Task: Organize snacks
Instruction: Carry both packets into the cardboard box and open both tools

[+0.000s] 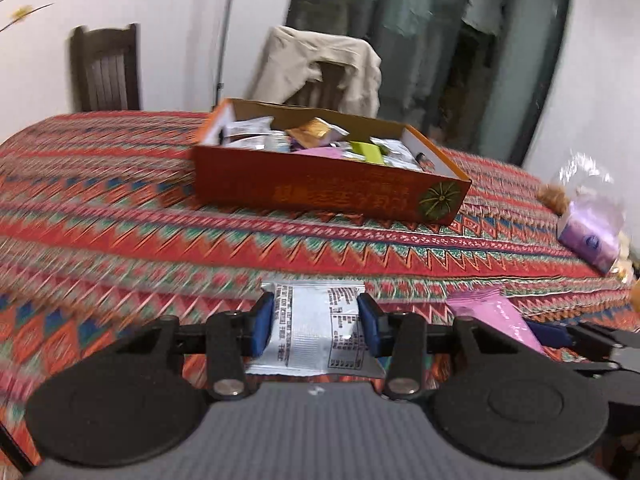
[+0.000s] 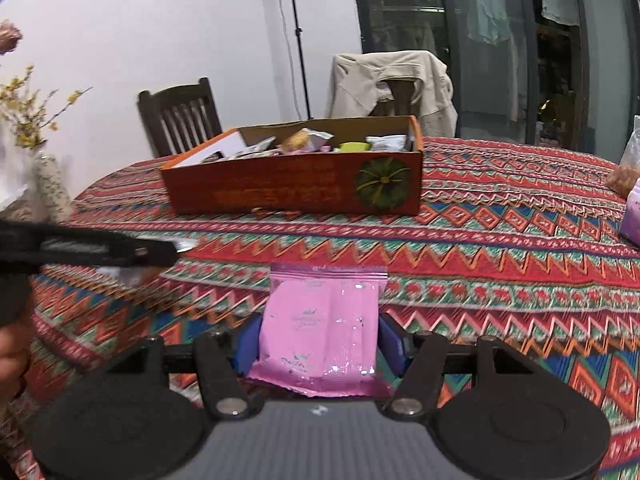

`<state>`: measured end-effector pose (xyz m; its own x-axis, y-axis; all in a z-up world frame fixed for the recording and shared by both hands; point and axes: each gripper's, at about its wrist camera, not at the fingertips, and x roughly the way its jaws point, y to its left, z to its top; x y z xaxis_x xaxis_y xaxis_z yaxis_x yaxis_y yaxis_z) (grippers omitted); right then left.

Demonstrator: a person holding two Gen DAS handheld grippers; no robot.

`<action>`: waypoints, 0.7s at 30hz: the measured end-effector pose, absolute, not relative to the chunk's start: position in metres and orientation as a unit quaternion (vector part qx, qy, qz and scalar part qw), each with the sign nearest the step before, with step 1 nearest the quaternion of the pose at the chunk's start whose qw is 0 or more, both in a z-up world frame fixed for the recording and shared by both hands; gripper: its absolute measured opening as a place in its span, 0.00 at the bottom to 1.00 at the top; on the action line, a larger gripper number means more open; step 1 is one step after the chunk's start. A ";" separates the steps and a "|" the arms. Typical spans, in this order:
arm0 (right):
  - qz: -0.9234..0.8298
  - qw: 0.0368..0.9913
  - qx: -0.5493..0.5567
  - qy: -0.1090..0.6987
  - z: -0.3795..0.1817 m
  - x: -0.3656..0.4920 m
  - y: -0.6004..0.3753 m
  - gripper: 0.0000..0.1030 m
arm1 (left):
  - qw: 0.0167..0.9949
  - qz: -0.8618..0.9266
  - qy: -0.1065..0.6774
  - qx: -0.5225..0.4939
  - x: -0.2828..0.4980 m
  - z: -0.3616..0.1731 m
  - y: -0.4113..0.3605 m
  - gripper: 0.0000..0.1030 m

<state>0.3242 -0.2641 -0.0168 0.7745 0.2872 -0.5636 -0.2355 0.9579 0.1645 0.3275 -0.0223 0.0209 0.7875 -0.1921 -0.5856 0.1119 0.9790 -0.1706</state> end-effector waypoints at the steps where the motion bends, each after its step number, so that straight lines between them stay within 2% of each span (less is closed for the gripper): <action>1: 0.143 0.941 0.043 0.305 -0.016 0.320 -0.262 0.59 | 0.944 -0.081 0.315 -0.063 0.320 0.023 -0.020 0.44; 11: 0.179 0.945 0.032 0.273 0.010 0.279 -0.241 0.59 | 0.953 -0.084 0.285 -0.057 0.280 0.041 -0.022 0.44; 21: 0.171 0.948 0.031 0.269 0.018 0.287 -0.250 0.59 | 0.957 -0.099 0.267 -0.050 0.311 0.055 -0.026 0.44</action>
